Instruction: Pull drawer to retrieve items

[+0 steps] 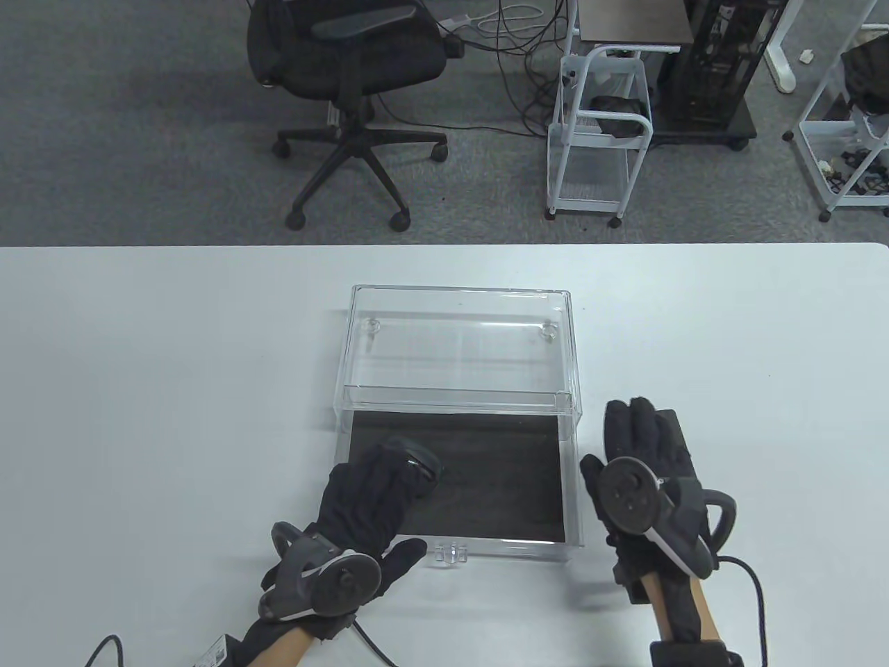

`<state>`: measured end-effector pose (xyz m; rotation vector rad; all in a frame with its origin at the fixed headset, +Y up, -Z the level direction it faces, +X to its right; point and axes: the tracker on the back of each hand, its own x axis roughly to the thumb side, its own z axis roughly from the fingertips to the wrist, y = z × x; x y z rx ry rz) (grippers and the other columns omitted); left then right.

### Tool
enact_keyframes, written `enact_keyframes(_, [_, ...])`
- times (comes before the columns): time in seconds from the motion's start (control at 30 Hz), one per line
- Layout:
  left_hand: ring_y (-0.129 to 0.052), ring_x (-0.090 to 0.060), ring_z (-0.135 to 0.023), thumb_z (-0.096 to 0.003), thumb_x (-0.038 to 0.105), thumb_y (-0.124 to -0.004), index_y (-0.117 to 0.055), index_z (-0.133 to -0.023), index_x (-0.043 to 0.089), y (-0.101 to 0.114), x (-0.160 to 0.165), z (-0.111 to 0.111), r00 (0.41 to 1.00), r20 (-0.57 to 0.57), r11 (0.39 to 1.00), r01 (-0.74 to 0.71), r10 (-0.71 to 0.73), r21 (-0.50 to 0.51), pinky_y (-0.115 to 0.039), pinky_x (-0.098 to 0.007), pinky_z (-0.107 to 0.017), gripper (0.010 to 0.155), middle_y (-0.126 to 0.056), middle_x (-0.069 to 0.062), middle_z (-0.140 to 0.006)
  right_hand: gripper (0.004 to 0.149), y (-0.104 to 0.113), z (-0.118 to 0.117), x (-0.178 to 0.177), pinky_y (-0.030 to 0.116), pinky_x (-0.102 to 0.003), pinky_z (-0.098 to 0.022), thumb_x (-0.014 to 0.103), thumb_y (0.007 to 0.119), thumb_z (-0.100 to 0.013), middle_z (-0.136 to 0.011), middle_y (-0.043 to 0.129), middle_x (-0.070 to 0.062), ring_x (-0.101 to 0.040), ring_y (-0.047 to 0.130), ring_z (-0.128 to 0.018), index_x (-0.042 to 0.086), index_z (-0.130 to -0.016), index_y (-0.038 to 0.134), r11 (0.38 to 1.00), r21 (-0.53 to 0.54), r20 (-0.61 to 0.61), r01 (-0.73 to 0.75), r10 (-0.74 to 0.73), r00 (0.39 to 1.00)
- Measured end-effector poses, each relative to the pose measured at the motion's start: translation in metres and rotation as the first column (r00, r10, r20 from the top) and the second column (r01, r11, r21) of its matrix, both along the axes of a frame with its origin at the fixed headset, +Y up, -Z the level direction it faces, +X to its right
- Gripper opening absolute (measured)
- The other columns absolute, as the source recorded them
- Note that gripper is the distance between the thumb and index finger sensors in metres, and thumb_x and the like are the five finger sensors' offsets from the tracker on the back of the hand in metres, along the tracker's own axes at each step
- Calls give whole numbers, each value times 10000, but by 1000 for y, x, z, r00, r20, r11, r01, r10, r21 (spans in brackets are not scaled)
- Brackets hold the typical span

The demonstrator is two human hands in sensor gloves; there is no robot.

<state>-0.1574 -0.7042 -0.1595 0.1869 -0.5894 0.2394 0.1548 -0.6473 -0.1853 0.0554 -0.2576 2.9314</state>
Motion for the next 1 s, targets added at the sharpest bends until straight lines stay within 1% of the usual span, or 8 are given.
enact_keyframes(0.1, [-321,-447,-1170,-492,616,-651,-232,-1180,232,2,0,1,1000,-1,1000,-14,14,8,-426,-738,-762,892,-284,-144,-1264,859,0,14,-30,533,-703,-716,520,733,-528,-1217,356,-239,-511,468,-1098,110,-1181,354,999,7,-105,38,-37,994])
enact_keyframes(0.3, [-320,-448,-1169,-493,611,-655,-236,-1180,233,1,-2,-1,1000,-9,1000,-28,28,-3,-424,-738,-763,890,-282,-144,-1264,892,-30,31,-74,467,-703,-734,530,718,-528,-1212,271,-251,-513,385,-1106,98,-1177,285,988,-40,-308,150,-155,939])
enact_keyframes(0.43, [-336,-444,-1169,-491,616,-658,-246,-1181,240,1,1,-2,1000,-13,1000,-23,23,-1,-436,-735,-762,888,-295,-123,-1268,876,-44,33,-74,480,-706,-724,536,716,-523,-1213,312,-233,-503,409,-1103,110,-1175,316,989,1,-346,148,-139,928])
enact_keyframes(0.57, [-351,-433,-1180,-492,604,-704,-294,-1191,258,11,6,-9,999,-24,998,35,-36,-54,-439,-729,-778,882,-329,-117,-1277,872,-50,30,-72,473,-710,-724,535,714,-525,-1213,306,-232,-503,399,-1104,114,-1174,312,989,-24,-341,148,-148,928])
enact_keyframes(0.73, [-550,-394,-1096,-469,551,-825,-462,-1143,275,22,16,-45,979,0,974,204,-205,-103,-532,-680,-769,814,-485,-111,-1220,857,-49,31,-69,484,-708,-722,539,707,-525,-1214,336,-227,-498,421,-1103,118,-1175,339,989,-11,-327,145,-141,935])
enact_keyframes(0.83, [-606,-370,-1067,-457,554,-842,-462,-1134,286,19,34,-68,899,30,887,435,-436,-156,-587,-635,-760,821,-527,-98,-1198,853,-50,31,-70,488,-708,-720,540,705,-526,-1213,346,-227,-498,429,-1102,118,-1175,348,989,-25,-332,143,-143,932])
enact_keyframes(0.93, [-572,-370,-1092,-459,572,-825,-371,-1165,285,5,57,-86,773,50,726,614,-632,-309,-586,-623,-765,887,-486,-98,-1219,854,-57,29,-72,483,-712,-719,541,705,-524,-1213,345,-228,-496,427,-1103,119,-1174,345,991,-54,-341,124,-135,930])
enact_keyframes(1.0, [-503,-380,-1137,-460,578,-819,-295,-1179,276,-3,68,-95,704,70,644,680,-707,-351,-570,-626,-776,940,-408,-102,-1252,858,-58,29,-73,480,-712,-720,543,704,-525,-1213,339,-227,-498,419,-1104,119,-1175,338,991,-60,-342,119,-132,930])
